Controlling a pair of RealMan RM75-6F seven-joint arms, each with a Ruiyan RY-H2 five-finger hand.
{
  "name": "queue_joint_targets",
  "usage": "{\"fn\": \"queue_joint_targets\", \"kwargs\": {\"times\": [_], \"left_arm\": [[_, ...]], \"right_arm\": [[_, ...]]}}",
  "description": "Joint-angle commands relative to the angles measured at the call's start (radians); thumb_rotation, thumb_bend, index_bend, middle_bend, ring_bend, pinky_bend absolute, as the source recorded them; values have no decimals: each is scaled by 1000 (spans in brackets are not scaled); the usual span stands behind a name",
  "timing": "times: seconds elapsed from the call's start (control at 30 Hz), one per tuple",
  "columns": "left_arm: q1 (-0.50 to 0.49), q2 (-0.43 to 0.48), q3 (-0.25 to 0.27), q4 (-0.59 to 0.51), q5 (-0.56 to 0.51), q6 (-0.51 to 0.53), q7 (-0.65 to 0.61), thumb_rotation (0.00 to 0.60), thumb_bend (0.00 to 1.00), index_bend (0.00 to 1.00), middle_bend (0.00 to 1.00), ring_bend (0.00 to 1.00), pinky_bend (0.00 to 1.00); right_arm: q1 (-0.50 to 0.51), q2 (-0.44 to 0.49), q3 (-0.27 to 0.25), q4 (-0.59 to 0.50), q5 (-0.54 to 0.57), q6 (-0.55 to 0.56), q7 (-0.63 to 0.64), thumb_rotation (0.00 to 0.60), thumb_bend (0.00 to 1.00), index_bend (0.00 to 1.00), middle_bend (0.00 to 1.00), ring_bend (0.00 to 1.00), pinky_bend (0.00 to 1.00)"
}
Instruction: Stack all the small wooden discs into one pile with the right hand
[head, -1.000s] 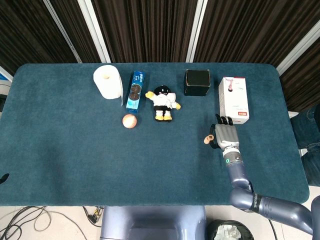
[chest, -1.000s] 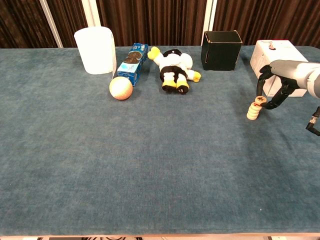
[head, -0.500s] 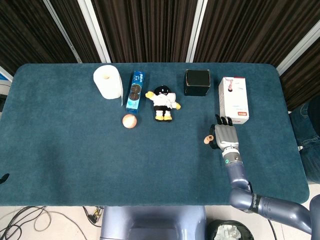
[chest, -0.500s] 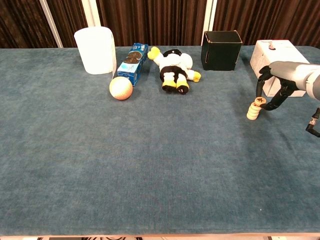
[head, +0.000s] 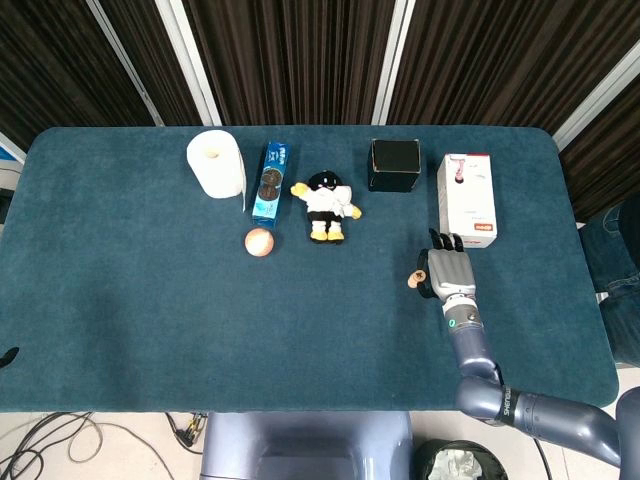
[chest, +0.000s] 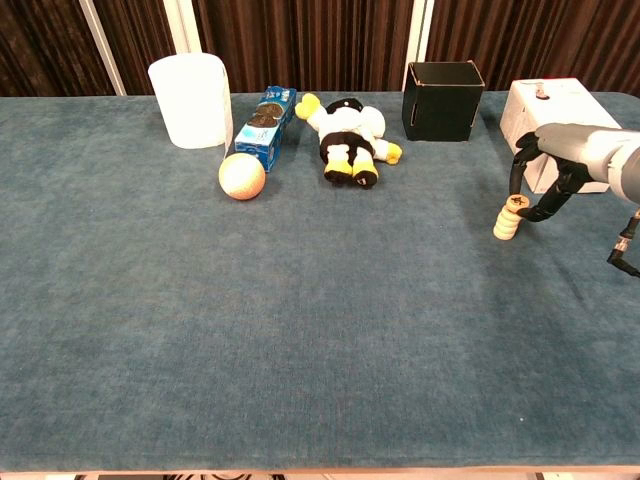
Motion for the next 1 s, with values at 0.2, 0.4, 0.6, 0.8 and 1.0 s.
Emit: {"fn": "queue_joint_targets", "kwargs": {"times": [0.2, 0.4, 0.6, 0.8, 1.0], "left_arm": [[0, 0, -1, 1, -3, -1, -1, 600, 151, 98, 0, 0, 19], [0, 1, 0, -1, -4, -2, -1, 600, 151, 98, 0, 0, 19], [-1, 2, -1, 0, -6, -4, 0, 600, 151, 98, 0, 0, 19], [-1, 1, 0, -1, -6, -2, 2, 600, 151, 98, 0, 0, 19], [-1, 1, -1, -1, -6, -2, 2, 600, 151, 98, 0, 0, 18]], "right_arm": [[3, -1, -3, -4, -1, -6, 2, 600, 406, 502, 0, 0, 0], [6, -2, -6, 0, 3, -7, 0, 600, 407, 501, 0, 0, 0], [6, -1, -8, 2, 8, -8, 2, 600, 406, 487, 0, 0, 0], [9, -1, -8, 2, 8, -8, 1, 600, 406, 479, 0, 0, 0], [9, 1, -11, 2, 13, -11, 0, 600, 407, 462, 0, 0, 0]]}}
